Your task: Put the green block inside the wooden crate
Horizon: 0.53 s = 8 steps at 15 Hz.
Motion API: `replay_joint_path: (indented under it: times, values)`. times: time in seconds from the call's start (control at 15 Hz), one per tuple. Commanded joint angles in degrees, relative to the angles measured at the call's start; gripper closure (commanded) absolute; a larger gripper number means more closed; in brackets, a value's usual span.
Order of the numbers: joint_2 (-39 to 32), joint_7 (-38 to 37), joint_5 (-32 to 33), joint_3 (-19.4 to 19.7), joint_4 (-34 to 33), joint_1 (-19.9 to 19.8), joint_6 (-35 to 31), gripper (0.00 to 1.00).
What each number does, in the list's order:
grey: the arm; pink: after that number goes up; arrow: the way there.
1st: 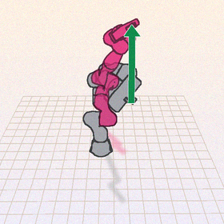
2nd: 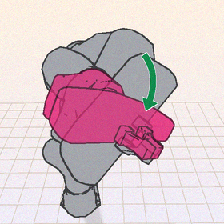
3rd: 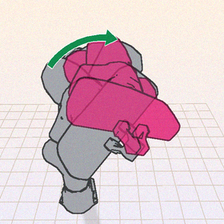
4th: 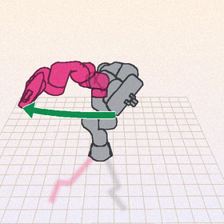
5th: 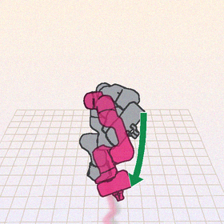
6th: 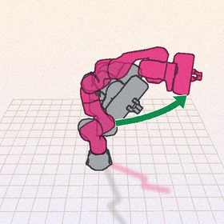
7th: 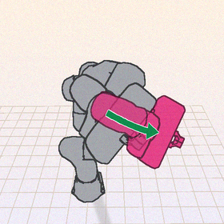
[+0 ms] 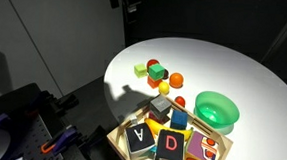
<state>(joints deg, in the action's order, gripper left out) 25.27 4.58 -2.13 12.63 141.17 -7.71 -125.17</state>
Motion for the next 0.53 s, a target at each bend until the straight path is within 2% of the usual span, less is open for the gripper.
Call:
replay_joint_path:
  times: [0.0, 0.47]
  values:
    - [-6.9, 0.1, -1.4, -1.0, -6.4, 0.8, 1.1, 0.0]
    - [-20.2, -0.5, -1.1, -3.0, -17.2, 1.5, 2.6, 0.0]
